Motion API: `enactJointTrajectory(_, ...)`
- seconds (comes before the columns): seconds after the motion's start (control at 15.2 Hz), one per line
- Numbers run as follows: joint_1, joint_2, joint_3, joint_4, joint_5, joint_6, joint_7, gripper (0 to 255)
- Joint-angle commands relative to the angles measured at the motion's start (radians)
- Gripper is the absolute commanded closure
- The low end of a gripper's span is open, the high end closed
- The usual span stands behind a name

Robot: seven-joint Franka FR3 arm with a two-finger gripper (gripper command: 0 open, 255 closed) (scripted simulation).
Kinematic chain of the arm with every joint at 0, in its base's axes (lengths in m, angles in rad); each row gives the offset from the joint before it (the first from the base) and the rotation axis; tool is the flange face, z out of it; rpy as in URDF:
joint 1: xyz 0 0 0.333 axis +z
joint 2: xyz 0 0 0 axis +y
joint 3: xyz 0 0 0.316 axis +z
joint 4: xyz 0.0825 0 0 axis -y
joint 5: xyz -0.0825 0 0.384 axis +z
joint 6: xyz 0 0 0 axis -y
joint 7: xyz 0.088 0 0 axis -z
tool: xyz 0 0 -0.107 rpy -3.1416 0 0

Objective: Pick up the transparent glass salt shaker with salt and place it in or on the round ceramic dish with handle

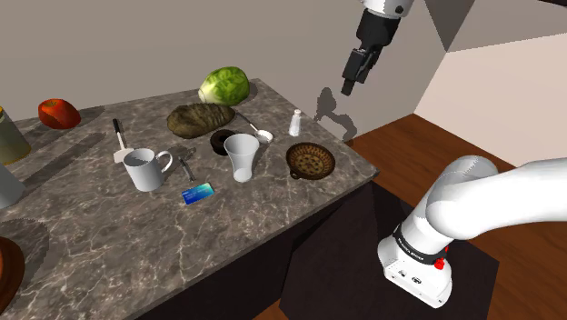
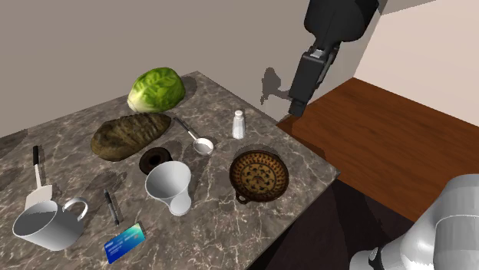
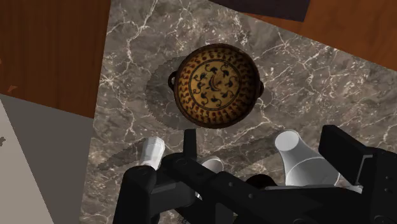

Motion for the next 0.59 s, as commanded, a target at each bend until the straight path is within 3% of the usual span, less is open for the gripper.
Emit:
enactJointTrajectory(0.0, 0.0, 0.0, 0.0, 0.0, 0.0, 0.0, 0.0, 0)
enactJointTrajectory(0.53, -0.042, 0.142, -0.054, -0.112, 0.008, 0.302, -0.002, 0)
